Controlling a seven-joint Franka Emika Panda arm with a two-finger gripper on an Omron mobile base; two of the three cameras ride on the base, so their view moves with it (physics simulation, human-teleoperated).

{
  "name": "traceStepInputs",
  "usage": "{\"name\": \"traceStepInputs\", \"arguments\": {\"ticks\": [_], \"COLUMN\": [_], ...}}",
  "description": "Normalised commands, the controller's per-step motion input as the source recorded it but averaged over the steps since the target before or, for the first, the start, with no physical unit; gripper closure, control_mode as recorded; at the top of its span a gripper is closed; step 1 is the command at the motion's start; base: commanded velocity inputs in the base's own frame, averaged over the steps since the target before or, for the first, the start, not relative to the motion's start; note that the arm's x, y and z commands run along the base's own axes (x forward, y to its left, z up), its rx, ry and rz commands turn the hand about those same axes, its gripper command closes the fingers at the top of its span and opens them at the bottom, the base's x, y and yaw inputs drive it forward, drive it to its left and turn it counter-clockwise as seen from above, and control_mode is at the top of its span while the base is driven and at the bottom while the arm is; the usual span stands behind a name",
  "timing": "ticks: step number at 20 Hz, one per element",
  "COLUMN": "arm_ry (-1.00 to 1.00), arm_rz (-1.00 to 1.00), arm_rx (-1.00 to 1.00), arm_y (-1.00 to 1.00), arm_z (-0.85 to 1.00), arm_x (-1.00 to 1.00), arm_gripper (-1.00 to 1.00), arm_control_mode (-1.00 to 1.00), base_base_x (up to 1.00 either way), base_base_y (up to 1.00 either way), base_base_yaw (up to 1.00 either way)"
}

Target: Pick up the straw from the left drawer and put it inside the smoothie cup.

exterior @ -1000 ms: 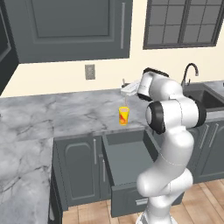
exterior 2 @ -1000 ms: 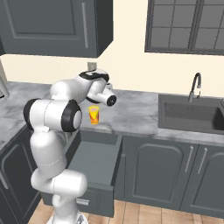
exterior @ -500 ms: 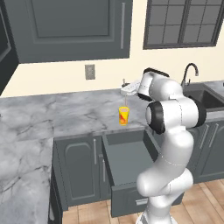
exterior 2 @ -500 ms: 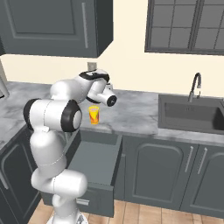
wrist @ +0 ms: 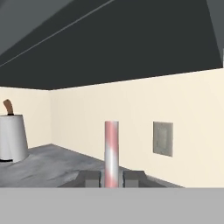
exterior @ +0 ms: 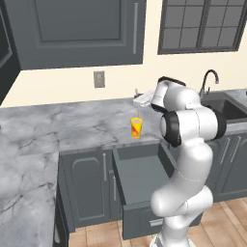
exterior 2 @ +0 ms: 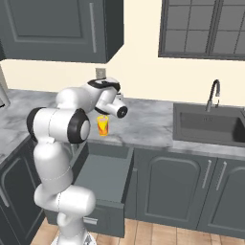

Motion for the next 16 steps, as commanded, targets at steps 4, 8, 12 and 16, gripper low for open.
{"name": "traceStepInputs", "arguments": {"ticks": [4,8,12,16], "arm_ry": [0.0,0.0,0.0,0.0], "arm_rz": [0.0,0.0,0.0,0.0], "arm_rx": [0.0,0.0,0.0,0.0], "arm_y": [0.04,0.06,0.09,0.09], "arm_z": [-0.21,-0.2,-0.16,-0.15], "arm_x": [0.04,0.06,0.12,0.13], "arm_gripper": [1.0,1.0,1.0,1.0], "arm_control_mode": [-1.0,-1.0,-1.0,-1.0], "base_base_x": [0.0,0.0,0.0,0.0], "base_base_y": [0.0,0.0,0.0,0.0], "base_base_yaw": [0.0,0.0,0.0,0.0]}}
